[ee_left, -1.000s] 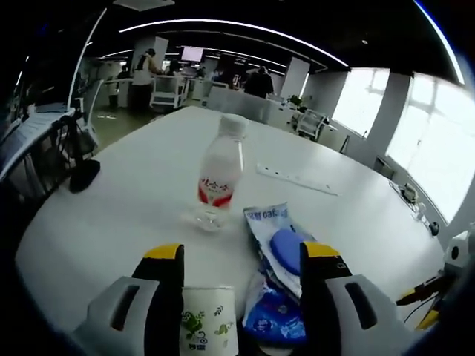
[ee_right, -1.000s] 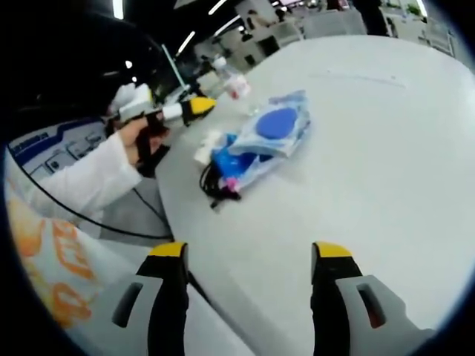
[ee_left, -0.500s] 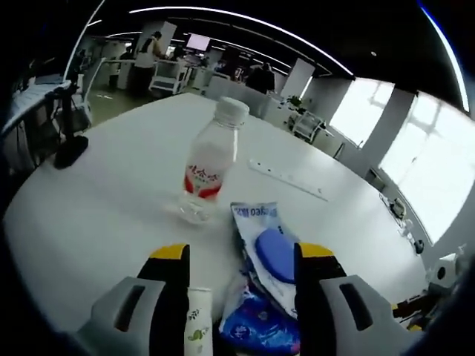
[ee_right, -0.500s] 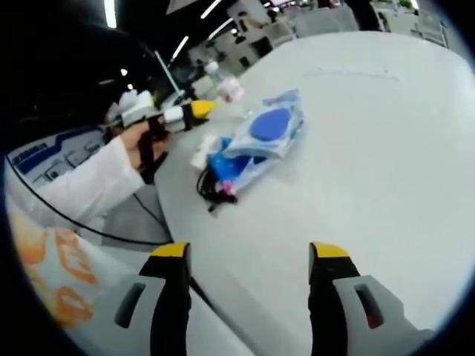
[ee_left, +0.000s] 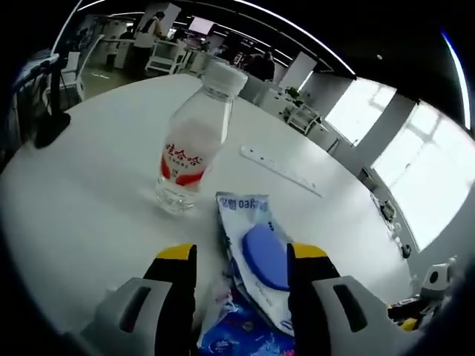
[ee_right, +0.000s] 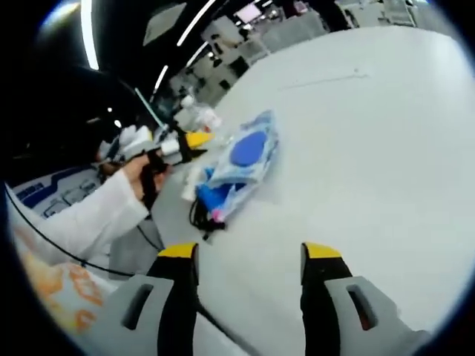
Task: Arrange the tabletop items into an orderly group along one side of the table until the central work area is clear of visible clutter.
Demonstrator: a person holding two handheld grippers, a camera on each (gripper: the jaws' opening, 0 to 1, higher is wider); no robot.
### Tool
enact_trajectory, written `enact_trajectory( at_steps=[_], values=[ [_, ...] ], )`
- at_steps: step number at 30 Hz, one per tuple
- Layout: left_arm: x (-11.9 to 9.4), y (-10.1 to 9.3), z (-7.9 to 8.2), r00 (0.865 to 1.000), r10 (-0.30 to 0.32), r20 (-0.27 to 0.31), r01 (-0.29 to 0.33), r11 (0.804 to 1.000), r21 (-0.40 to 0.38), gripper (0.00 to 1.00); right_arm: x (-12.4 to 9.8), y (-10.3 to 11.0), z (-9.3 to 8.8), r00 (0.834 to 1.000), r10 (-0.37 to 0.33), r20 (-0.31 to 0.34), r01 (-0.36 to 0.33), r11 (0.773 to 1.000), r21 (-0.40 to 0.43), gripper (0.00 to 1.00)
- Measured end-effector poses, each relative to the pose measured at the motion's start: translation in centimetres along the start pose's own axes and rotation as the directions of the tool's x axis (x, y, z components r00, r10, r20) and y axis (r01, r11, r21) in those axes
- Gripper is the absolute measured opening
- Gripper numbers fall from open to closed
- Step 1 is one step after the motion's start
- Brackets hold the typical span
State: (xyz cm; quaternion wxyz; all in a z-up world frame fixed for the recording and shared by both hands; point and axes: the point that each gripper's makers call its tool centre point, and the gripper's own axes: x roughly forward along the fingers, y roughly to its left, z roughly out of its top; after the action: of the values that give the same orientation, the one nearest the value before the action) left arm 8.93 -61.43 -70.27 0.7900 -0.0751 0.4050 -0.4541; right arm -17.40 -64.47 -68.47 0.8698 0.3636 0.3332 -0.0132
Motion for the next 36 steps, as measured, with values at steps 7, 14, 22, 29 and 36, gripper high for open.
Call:
enact_trajectory(
  at_steps=[7,14,22,29,36],
  values=[
    [1.7,-0.8,-0.5,0.999,-0.021,-0.027,0.020,0.999,-0.045,0.52,0.7,1.2,0.6,0.999,0.047,0.015,-0.047,0.998,0.040,0.44],
    [3.0,-1.2,-0.9,0.998,-0.030,-0.056,0.026,0.997,-0.070,0.55,1.9,2.4,4.0,0.991,0.084,0.105,-0.101,0.980,0.174,0.38],
    [3.9,-0.8,-1.3,0.997,-0.024,-0.068,0.015,0.992,-0.125,0.55,5.7,3.1,4.9,0.996,0.072,0.044,-0.079,0.979,0.185,0.37],
    [4.4,-0.6,-1.8,0.995,-0.025,-0.101,0.011,0.991,-0.133,0.44,8.6,3.8,5.3,0.992,0.121,0.036,-0.126,0.914,0.387,0.33],
    [5.2,-0.1,-2.5,0.990,-0.011,-0.138,-0.012,0.986,-0.165,0.42,10.3,3.1,5.4,0.993,0.109,0.036,-0.112,0.852,0.512,0.34]
  ],
)
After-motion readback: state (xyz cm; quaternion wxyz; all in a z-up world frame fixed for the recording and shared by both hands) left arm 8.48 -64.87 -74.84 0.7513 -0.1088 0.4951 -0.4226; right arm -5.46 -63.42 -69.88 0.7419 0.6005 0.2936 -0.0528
